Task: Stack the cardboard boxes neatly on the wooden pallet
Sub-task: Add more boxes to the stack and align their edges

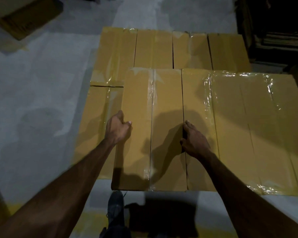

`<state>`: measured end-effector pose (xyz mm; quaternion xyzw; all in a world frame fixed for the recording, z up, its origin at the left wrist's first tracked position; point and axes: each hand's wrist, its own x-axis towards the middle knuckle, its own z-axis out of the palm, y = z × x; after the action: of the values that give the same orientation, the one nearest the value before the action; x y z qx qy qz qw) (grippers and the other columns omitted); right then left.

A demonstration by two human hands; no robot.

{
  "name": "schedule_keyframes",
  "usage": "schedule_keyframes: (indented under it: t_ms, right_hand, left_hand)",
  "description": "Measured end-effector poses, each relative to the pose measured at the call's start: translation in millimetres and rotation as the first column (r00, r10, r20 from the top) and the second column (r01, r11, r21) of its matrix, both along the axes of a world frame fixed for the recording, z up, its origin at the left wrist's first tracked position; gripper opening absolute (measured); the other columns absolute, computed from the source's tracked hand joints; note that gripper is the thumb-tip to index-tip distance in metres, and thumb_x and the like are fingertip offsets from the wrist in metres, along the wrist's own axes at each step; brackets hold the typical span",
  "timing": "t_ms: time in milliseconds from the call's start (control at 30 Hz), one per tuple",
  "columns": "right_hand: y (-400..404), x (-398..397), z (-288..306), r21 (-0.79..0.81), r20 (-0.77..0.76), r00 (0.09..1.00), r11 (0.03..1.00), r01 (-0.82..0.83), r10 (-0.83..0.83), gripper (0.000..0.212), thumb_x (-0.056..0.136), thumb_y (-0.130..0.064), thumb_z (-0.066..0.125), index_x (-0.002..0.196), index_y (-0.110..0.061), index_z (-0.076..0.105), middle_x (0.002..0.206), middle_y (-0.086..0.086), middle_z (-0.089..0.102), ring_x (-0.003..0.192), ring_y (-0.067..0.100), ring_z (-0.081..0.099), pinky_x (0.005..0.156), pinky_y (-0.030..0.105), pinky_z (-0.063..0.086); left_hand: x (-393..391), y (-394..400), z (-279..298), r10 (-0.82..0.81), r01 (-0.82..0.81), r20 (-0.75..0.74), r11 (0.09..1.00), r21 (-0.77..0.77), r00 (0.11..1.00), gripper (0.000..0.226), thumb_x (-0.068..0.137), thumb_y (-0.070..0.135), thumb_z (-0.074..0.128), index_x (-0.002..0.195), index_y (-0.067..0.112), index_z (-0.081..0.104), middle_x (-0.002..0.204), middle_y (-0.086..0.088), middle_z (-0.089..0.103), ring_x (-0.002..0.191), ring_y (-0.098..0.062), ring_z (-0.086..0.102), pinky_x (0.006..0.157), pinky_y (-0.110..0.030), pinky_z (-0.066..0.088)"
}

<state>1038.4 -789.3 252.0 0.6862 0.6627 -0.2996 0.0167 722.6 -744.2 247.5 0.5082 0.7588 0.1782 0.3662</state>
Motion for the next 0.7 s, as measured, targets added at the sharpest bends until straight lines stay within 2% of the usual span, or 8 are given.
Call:
schedule_keyframes:
  t_ms: [100, 167, 233, 267, 333, 433, 567, 700]
  right_hand:
    - [-1, 3, 1, -0.007, 0.01, 0.999, 0.999, -0.037, 0.037, 0.077, 0.103, -0.023, 0.061, 0.166, -0.014, 0.018, 0.175, 0.003, 0.01, 0.16, 0.027, 0.018, 0.126, 0.048, 0.026]
    - [-1, 6, 7, -0.002, 0.002, 0.999, 0.999, -0.053, 0.053, 0.075, 0.102, -0.023, 0.062, 0.165, -0.015, 0.022, 0.174, 0.004, 0.017, 0.157, 0.027, 0.026, 0.124, 0.048, 0.029]
    - [4, 8, 15, 0.021, -0.035, 0.999, 0.999, -0.039, 0.039, 0.064, 0.101, -0.023, 0.063, 0.158, -0.016, 0.036, 0.161, 0.009, 0.045, 0.139, 0.028, 0.052, 0.112, 0.047, 0.047]
    - [8, 10, 18, 0.052, -0.045, 0.999, 0.998, -0.022, 0.025, 0.054, 0.101, -0.024, 0.063, 0.151, -0.018, 0.045, 0.146, 0.009, 0.059, 0.122, 0.026, 0.062, 0.101, 0.045, 0.055]
    - [22, 15, 23, 0.116, -0.02, 1.0, 0.993, -0.01, 0.013, 0.04, 0.103, -0.028, 0.061, 0.142, -0.019, 0.053, 0.125, 0.006, 0.069, 0.104, 0.023, 0.068, 0.089, 0.042, 0.06]
    - [53, 18, 25, 0.154, -0.022, 1.0, 0.988, -0.011, 0.015, 0.041, 0.104, -0.027, 0.059, 0.144, -0.016, 0.054, 0.133, 0.007, 0.066, 0.114, 0.025, 0.065, 0.097, 0.045, 0.057]
    - [106, 15, 17, 0.148, -0.008, 0.999, 0.988, -0.033, 0.034, 0.056, 0.104, -0.025, 0.06, 0.154, -0.008, 0.043, 0.159, 0.011, 0.046, 0.141, 0.03, 0.049, 0.116, 0.048, 0.043]
    - [146, 12, 11, 0.121, 0.011, 1.0, 0.992, -0.027, 0.026, 0.065, 0.104, -0.025, 0.059, 0.16, -0.008, 0.032, 0.169, 0.009, 0.028, 0.151, 0.03, 0.035, 0.119, 0.045, 0.036]
  left_hand:
    - [-4, 0, 4, -0.011, 0.011, -0.004, 1.0, -0.03, 1.0, 0.058, 0.095, 0.027, 0.073, 0.146, 0.007, 0.053, 0.115, -0.005, 0.065, 0.116, -0.036, 0.066, 0.091, -0.038, 0.056]
    - [-3, 2, 8, 0.002, -0.001, 0.017, 0.999, -0.039, 1.0, 0.057, 0.096, 0.029, 0.073, 0.147, 0.011, 0.055, 0.114, -0.004, 0.063, 0.11, -0.035, 0.069, 0.089, -0.036, 0.06]
    - [-2, 6, 10, 0.032, -0.03, 0.042, 0.999, -0.035, 0.999, 0.042, 0.096, 0.03, 0.073, 0.135, 0.02, 0.059, 0.113, 0.001, 0.062, 0.081, -0.02, 0.069, 0.064, -0.022, 0.058]
    - [1, 11, 12, 0.043, -0.042, 0.052, 0.999, -0.025, 0.998, 0.046, 0.096, 0.033, 0.073, 0.138, 0.022, 0.058, 0.115, 0.005, 0.064, 0.075, -0.015, 0.066, 0.058, -0.021, 0.057]
    - [8, 24, 11, 0.043, -0.042, 0.023, 0.999, -0.013, 0.999, 0.041, 0.09, 0.044, 0.072, 0.121, 0.02, 0.061, 0.107, 0.001, 0.071, 0.085, -0.024, 0.069, 0.07, -0.033, 0.059]
    - [10, 46, 10, 0.039, -0.039, -0.007, 0.999, -0.013, 0.999, 0.039, 0.089, 0.049, 0.072, 0.1, 0.016, 0.053, 0.096, -0.007, 0.066, 0.092, -0.032, 0.065, 0.08, -0.046, 0.058]
    - [8, 88, 7, -0.012, 0.012, 0.0, 1.0, 0.023, 1.0, 0.046, 0.086, 0.052, 0.067, 0.113, 0.015, 0.058, 0.109, -0.008, 0.069, 0.099, -0.032, 0.065, 0.085, -0.05, 0.058]
    - [12, 125, 0, 0.013, -0.013, 0.013, 0.999, 0.052, 1.0, 0.051, 0.089, 0.046, 0.071, 0.125, 0.014, 0.057, 0.114, -0.007, 0.069, 0.1, -0.031, 0.067, 0.083, -0.049, 0.061]
